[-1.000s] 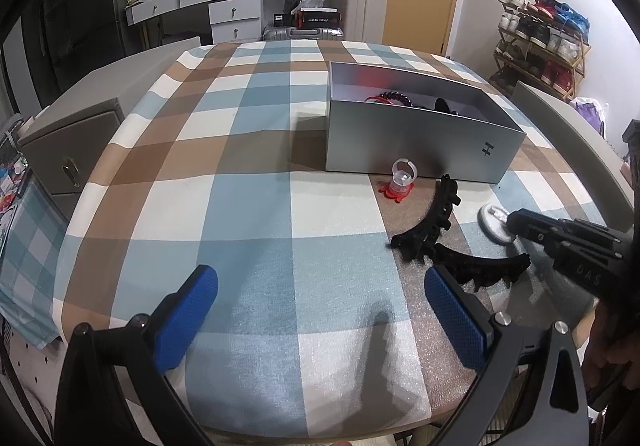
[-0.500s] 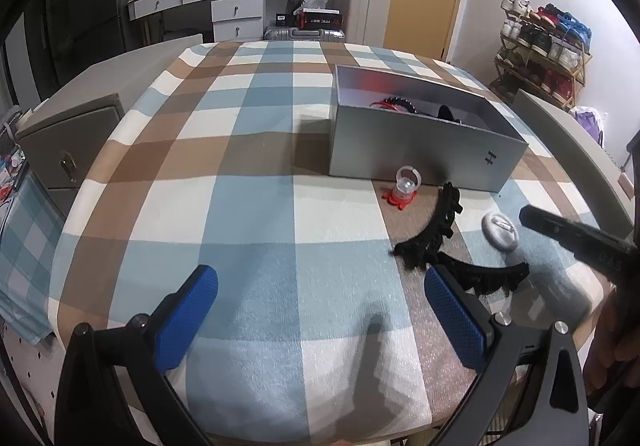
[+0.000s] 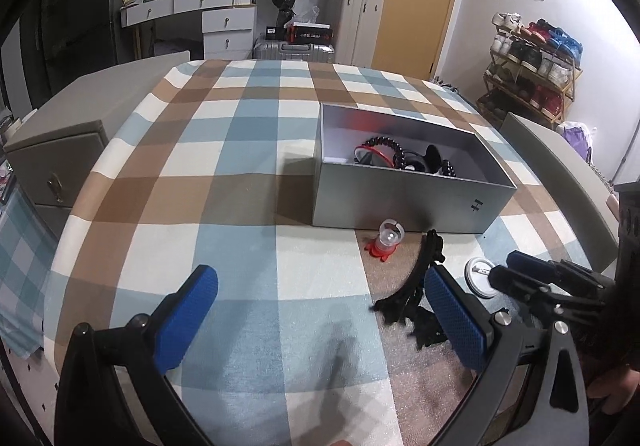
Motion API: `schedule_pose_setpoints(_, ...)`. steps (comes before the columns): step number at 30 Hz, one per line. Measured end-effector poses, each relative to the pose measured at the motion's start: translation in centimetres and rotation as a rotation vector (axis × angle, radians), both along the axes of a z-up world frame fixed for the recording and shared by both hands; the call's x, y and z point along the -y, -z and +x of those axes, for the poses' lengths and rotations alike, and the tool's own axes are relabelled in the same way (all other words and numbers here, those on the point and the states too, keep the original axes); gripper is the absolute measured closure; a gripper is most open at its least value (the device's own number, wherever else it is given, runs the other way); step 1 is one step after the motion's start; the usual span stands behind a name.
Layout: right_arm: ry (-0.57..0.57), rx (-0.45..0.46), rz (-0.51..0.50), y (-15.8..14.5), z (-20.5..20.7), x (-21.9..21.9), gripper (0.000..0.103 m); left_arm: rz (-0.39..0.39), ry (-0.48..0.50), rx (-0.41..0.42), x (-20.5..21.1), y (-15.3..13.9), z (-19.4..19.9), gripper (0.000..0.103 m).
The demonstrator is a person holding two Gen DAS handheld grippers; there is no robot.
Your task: Organize jewelry
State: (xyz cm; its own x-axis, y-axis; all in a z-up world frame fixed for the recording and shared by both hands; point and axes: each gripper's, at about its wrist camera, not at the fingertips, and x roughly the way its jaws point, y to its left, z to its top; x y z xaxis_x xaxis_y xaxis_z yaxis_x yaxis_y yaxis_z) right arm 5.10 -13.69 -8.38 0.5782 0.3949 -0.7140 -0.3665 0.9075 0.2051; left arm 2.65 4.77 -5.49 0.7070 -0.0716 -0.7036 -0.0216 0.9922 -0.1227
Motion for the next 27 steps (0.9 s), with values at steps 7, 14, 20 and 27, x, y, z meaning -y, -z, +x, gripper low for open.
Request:
schedule_pose_setpoints(7, -0.012, 0.027, -0.170, 0.8, -0.1, -2.1, 0.052, -0.002, 0.006, -0.018, -0.2, 0.3, 0.5, 0.002)
schedule_pose_setpoints(14, -0.048, 0.053, -0.245, 0.9, -0.4, -2.8, 0.062, 0.000, 0.043, -0.039, 0.4, 0.4, 1.7, 0.002)
schedule_pose_setpoints(20, -0.032, 0.050, -0.193, 0.9, -0.2, -1.7, 0.062, -0.014, 0.105, -0.082, 1.2, 0.8, 3.4, 0.002)
schedule_pose_setpoints(27, -0.008, 0.059, -0.165, 0.5, -0.3, -0.5, 0.062, -0.037, 0.180, -0.103, 2.3, 1.1, 4.5, 0.003)
